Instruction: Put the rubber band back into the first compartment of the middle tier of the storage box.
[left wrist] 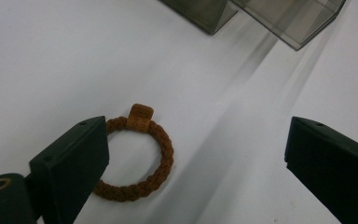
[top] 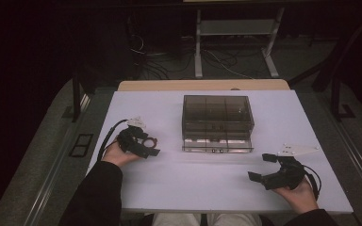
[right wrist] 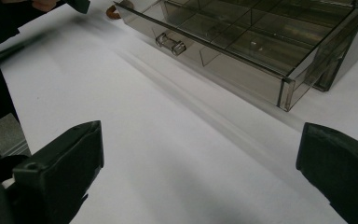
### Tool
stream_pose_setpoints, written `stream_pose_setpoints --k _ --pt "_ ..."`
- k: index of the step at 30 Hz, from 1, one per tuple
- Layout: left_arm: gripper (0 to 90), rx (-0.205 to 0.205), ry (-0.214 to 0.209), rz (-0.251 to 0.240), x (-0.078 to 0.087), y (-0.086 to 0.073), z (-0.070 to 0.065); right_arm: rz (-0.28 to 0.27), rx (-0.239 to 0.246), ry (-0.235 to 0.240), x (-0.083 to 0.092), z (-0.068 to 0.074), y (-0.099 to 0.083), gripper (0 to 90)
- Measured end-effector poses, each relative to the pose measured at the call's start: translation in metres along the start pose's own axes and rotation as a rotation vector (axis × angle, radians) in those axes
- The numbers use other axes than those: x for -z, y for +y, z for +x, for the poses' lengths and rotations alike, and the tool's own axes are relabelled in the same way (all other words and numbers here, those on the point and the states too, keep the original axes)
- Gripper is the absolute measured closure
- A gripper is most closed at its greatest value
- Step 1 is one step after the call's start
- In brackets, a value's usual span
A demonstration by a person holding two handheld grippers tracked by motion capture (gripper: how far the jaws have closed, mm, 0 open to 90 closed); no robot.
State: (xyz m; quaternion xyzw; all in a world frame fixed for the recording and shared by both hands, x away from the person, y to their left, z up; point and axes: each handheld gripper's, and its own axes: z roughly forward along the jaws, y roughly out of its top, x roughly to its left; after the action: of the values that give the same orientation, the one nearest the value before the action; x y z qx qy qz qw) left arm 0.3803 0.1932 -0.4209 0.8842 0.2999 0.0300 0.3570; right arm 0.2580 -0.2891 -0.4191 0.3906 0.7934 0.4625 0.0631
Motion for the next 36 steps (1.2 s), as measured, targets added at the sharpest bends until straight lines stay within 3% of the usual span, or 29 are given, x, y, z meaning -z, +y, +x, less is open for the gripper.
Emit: stream_pose_setpoints --k 12,24,36 --pt "15.4 -0.012 -0.010 0.040 -0.0041 -0.0020 0.0016 0.001 0.000 0.001 -0.0003 0.0002 0.0000 0.1" --pt "32.4 -0.050 0.021 0.068 -0.0073 -0.0020 -0.0006 0.005 -0.001 0.001 -0.0009 0.0007 0.0000 0.1" --pt "51.9 -0.047 0.049 0.074 -0.0081 -0.0027 0.0019 0.005 -0.002 0.003 -0.0006 0.0007 -0.0001 0.1"
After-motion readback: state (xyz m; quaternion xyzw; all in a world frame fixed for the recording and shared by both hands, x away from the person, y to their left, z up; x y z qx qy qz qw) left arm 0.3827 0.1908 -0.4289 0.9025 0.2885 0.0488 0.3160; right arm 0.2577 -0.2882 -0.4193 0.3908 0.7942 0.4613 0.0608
